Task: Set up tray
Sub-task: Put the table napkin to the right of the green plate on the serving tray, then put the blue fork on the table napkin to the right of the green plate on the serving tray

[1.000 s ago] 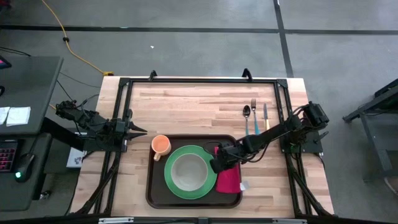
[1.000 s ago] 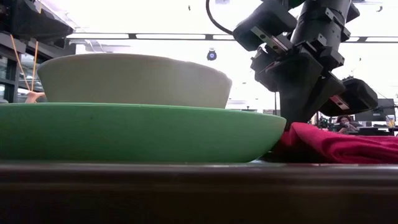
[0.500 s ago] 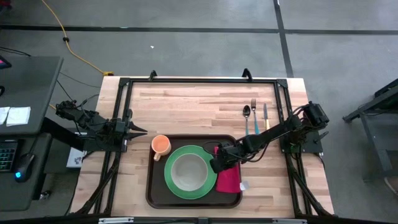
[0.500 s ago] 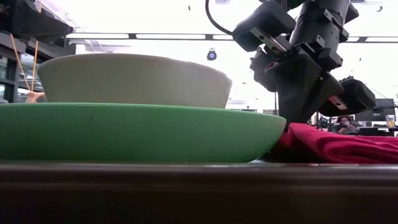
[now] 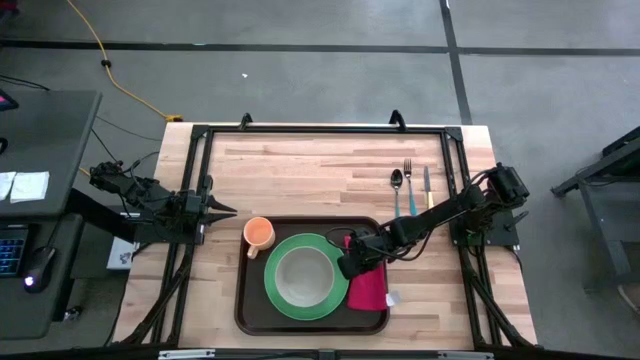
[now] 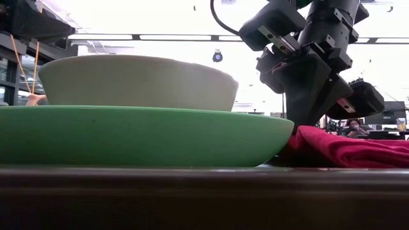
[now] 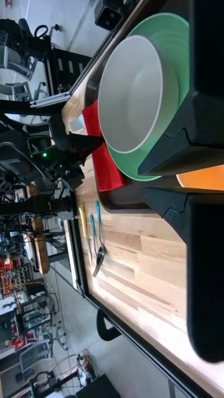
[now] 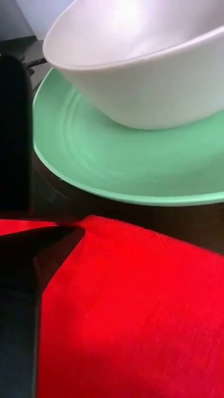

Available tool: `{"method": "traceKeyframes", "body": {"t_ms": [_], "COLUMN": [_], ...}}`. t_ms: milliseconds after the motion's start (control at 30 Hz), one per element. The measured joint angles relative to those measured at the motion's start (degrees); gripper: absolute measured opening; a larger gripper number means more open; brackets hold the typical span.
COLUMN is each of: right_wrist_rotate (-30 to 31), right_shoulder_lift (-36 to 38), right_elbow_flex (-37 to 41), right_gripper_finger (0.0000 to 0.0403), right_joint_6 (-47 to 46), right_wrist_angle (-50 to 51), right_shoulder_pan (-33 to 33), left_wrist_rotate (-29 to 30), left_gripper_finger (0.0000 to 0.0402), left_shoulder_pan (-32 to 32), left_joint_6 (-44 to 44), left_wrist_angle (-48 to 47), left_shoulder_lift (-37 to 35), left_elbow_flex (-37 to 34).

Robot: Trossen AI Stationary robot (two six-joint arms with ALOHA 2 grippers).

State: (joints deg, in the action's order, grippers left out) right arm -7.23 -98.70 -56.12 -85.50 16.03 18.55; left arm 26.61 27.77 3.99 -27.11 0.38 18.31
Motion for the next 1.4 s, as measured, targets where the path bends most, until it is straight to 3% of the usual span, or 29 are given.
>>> {"method": "traceKeyframes", "body": {"t_ms": [800,1200,1400], "right_wrist_rotate": [-1.0,-0.2,-0.7], "right_shoulder_lift": [0.0,0.0,0.0], "right_elbow_flex": [0.0,0.0,0.0], "right_gripper_finger": [0.0002,0.0098,0.0118], "right_joint_6": [2.1,2.0,2.0], "right_wrist_angle": [0.8,2.0,2.0], "right_shoulder_pan": [0.0,0.0,0.0], "left_wrist_rotate": [0.0,0.0,0.0], "left_gripper_finger": [0.0069,0.0069,0.0069], "left_shoulder_pan": [0.0,0.0,0.0], "left_joint_6": [0.0,0.0,0.1], "left_wrist_angle": [0.0,0.0,0.0], "left_shoulder_lift": [0.0,0.0,0.0], "left_elbow_flex": [0.0,0.0,0.0]}}
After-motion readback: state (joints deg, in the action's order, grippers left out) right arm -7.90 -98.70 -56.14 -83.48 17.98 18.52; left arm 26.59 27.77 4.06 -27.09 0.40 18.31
